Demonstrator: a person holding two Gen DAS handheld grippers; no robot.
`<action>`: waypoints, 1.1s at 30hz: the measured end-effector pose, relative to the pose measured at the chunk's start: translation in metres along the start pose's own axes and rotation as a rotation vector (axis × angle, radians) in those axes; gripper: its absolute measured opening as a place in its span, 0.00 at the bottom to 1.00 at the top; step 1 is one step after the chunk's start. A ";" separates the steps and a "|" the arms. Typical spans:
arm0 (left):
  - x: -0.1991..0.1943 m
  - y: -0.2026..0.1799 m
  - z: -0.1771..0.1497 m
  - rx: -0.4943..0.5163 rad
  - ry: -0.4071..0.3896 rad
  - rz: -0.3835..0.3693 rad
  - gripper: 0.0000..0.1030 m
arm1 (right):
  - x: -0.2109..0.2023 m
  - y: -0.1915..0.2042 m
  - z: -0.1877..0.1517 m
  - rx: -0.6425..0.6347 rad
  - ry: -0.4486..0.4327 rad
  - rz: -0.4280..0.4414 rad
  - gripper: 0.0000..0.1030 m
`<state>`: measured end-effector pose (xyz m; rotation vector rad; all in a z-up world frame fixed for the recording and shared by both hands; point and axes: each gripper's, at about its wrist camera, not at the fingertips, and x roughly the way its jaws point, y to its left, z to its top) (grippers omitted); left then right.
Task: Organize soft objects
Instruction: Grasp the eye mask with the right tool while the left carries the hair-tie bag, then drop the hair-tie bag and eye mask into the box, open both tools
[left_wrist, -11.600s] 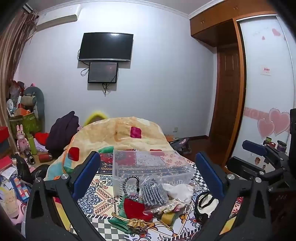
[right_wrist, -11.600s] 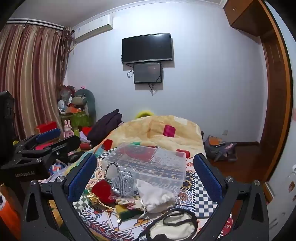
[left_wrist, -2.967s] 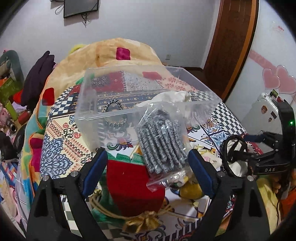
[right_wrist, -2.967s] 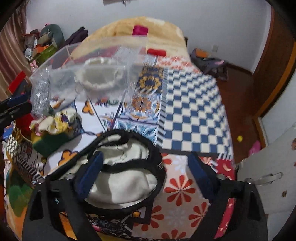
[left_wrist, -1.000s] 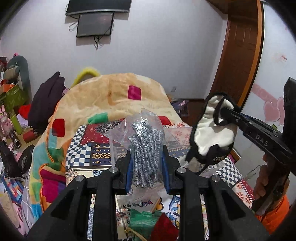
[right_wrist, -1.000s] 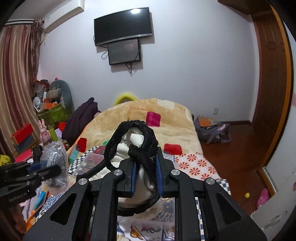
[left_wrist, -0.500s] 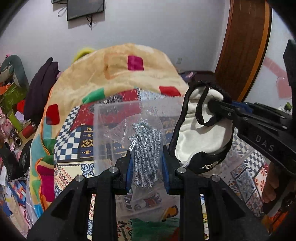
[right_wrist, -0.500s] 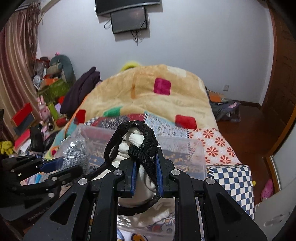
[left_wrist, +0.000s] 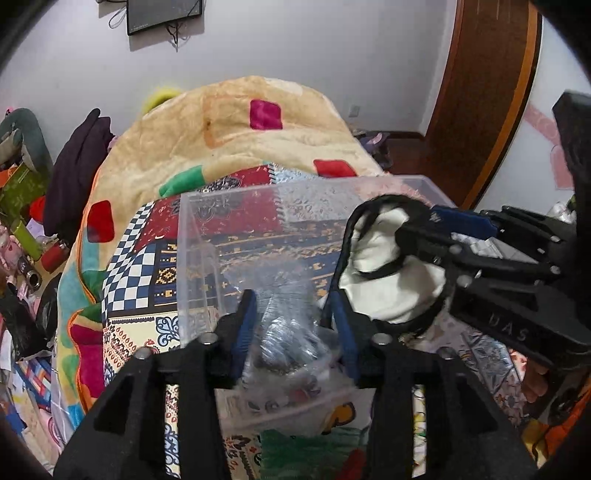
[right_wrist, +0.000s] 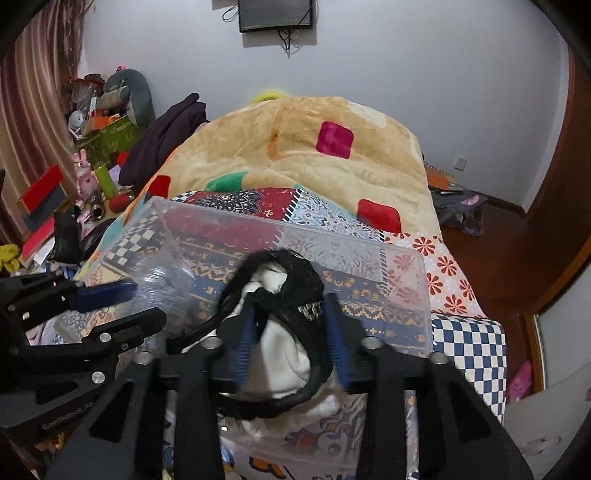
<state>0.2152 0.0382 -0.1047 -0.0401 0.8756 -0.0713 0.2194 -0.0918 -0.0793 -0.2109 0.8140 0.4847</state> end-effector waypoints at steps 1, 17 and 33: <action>-0.004 0.000 0.000 -0.003 -0.008 -0.005 0.55 | -0.003 0.000 0.000 -0.004 -0.003 0.002 0.39; -0.101 -0.004 -0.020 0.005 -0.191 0.010 0.82 | -0.094 0.004 -0.014 -0.047 -0.190 0.032 0.70; -0.094 0.002 -0.086 -0.051 -0.100 -0.052 0.89 | -0.081 0.022 -0.080 -0.050 -0.062 0.111 0.80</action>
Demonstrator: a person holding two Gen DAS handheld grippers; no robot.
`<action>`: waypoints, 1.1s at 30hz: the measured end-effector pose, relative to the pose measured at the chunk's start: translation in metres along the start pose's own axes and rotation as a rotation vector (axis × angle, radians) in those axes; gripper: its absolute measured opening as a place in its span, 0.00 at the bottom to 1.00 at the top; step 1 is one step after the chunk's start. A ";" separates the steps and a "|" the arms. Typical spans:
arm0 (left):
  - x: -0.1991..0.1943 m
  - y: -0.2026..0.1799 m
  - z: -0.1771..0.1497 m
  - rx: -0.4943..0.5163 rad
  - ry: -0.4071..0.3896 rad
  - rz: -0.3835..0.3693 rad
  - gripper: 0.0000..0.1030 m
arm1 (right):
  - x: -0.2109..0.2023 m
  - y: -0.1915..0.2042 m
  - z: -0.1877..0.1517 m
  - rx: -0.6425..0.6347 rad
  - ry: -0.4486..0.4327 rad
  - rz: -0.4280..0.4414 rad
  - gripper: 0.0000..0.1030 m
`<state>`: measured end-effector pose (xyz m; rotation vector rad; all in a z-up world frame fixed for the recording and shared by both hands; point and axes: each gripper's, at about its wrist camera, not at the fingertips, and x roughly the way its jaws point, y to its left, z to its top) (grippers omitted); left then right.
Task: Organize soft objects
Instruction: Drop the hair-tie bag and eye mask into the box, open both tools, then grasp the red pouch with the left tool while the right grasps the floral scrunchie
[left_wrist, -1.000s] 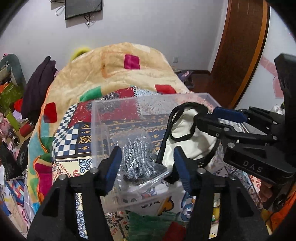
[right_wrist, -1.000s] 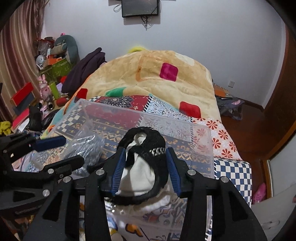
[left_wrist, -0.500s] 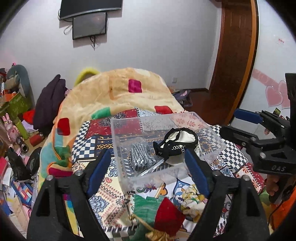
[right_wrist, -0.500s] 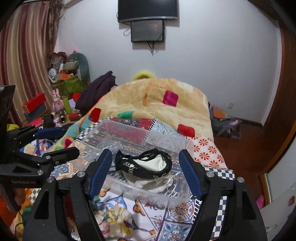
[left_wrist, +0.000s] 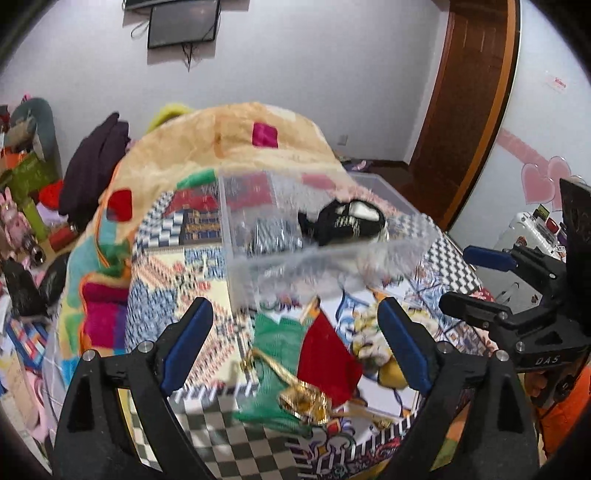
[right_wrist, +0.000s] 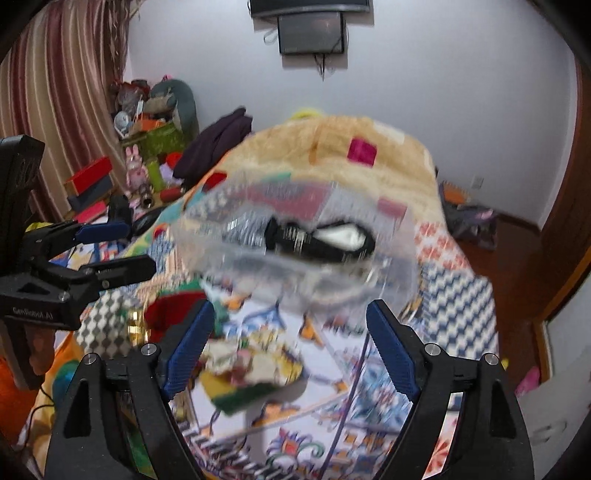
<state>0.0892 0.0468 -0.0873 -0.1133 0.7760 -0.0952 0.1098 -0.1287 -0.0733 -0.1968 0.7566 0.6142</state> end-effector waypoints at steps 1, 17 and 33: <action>0.002 0.001 -0.004 -0.008 0.009 -0.004 0.89 | 0.004 0.000 -0.004 0.006 0.020 0.009 0.80; 0.024 -0.010 -0.032 0.031 0.029 0.005 0.46 | 0.029 0.004 -0.037 0.064 0.128 0.092 0.80; 0.029 -0.021 -0.039 0.083 0.027 0.005 0.11 | 0.029 0.012 -0.034 0.007 0.112 0.116 0.16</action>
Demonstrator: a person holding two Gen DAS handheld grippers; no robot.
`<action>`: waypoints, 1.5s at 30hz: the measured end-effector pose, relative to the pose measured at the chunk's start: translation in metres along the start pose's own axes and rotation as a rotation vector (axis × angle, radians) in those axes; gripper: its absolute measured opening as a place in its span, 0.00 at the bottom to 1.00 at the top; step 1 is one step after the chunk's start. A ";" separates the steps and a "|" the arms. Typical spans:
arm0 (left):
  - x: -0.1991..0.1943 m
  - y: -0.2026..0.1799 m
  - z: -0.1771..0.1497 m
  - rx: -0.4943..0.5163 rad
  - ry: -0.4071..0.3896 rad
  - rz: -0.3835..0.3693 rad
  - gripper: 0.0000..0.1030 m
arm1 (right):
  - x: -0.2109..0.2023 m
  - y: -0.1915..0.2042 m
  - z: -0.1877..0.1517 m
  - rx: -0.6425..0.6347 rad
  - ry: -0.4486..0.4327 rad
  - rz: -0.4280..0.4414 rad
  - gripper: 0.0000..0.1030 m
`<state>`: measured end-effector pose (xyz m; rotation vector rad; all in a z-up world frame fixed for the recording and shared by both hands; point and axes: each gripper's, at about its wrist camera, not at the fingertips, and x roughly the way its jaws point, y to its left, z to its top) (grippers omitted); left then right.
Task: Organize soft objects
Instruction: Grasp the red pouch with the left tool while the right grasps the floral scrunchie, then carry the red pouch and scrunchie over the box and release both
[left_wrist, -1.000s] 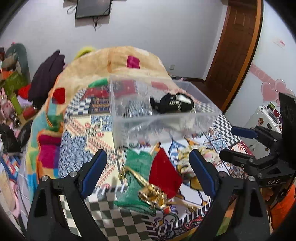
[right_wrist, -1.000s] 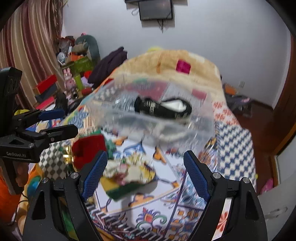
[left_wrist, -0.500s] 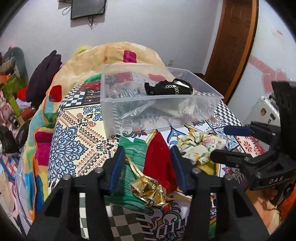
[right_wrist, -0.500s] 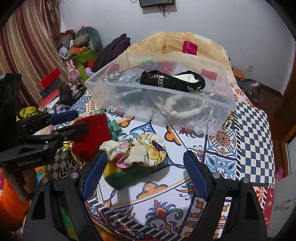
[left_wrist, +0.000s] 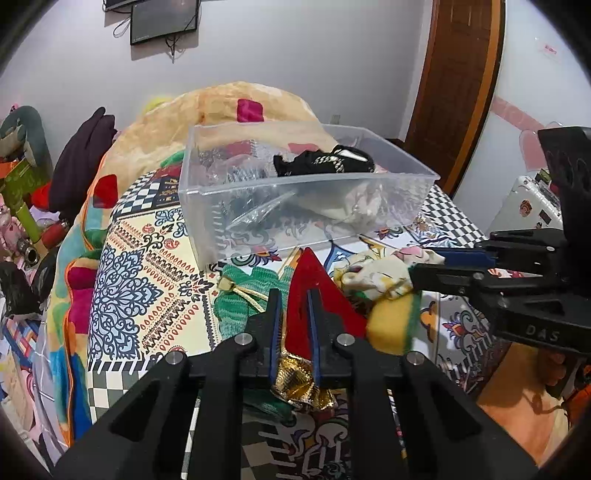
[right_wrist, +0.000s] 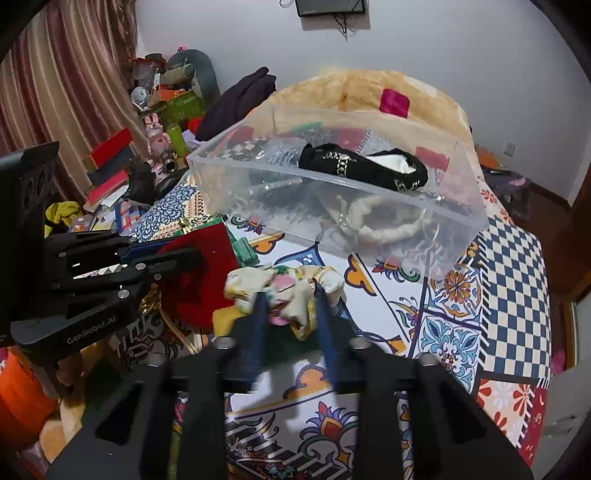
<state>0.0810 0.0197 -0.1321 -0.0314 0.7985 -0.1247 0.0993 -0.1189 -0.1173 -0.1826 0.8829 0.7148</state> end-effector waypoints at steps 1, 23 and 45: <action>-0.003 -0.001 0.000 0.003 -0.009 -0.001 0.11 | -0.001 0.000 0.001 0.000 -0.007 0.004 0.16; -0.062 0.003 0.073 -0.017 -0.239 0.037 0.10 | -0.074 -0.016 0.044 0.028 -0.293 -0.080 0.11; 0.040 0.006 0.142 -0.035 -0.179 0.100 0.10 | -0.014 -0.059 0.077 0.051 -0.249 -0.212 0.11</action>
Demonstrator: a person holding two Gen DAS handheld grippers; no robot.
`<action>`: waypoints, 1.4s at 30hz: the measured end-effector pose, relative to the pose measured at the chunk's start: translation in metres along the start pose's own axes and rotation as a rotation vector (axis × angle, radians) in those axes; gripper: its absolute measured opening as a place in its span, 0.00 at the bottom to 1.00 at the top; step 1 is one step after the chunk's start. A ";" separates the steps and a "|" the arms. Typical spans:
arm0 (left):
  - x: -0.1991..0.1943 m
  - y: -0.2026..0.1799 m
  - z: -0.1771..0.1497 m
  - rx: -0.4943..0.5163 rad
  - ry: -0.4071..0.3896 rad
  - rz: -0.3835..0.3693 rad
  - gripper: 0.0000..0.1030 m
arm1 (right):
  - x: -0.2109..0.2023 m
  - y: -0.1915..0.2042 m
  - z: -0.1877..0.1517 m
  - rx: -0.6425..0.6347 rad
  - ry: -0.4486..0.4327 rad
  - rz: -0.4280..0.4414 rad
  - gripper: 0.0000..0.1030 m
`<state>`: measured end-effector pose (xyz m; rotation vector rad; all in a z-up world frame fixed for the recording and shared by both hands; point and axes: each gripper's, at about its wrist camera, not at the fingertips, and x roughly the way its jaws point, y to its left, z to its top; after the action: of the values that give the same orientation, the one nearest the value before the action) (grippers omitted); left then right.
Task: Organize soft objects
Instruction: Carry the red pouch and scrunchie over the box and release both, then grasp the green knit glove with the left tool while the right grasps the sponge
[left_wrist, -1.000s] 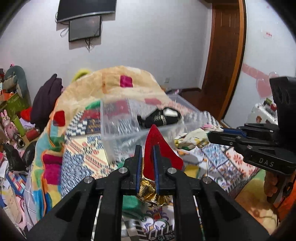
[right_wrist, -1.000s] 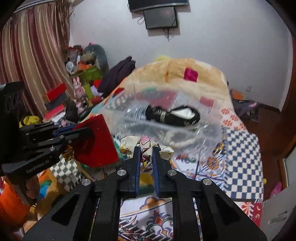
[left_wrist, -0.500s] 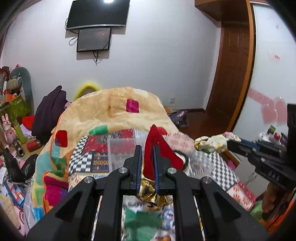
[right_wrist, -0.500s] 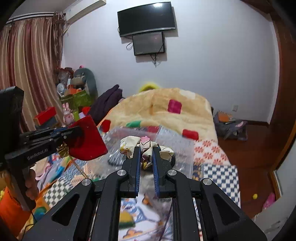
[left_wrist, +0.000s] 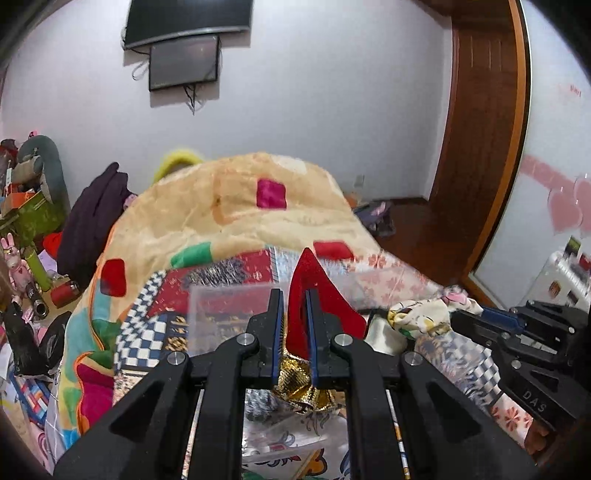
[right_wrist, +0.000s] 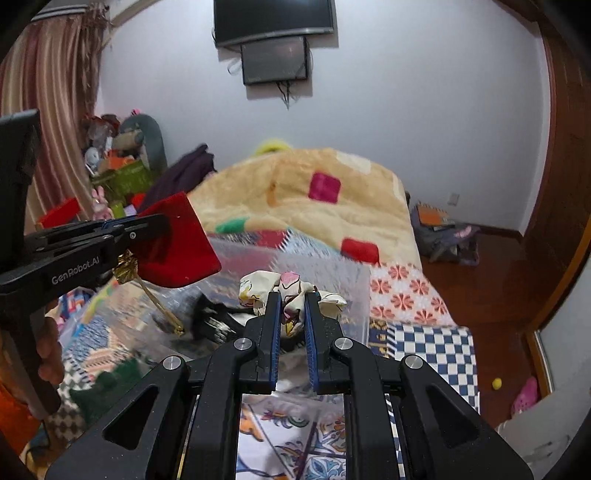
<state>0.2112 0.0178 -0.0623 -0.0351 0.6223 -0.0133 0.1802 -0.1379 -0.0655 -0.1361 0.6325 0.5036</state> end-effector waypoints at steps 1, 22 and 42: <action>0.007 -0.004 -0.003 0.015 0.026 0.001 0.10 | 0.005 -0.002 -0.003 0.004 0.018 -0.005 0.11; 0.035 -0.014 -0.036 0.076 0.222 -0.018 0.25 | 0.024 -0.004 -0.016 0.008 0.179 -0.001 0.15; -0.071 -0.011 -0.048 0.088 0.061 0.003 0.86 | -0.053 0.021 -0.009 -0.017 -0.018 0.029 0.82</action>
<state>0.1253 0.0068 -0.0594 0.0513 0.6822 -0.0383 0.1292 -0.1436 -0.0404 -0.1386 0.6132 0.5374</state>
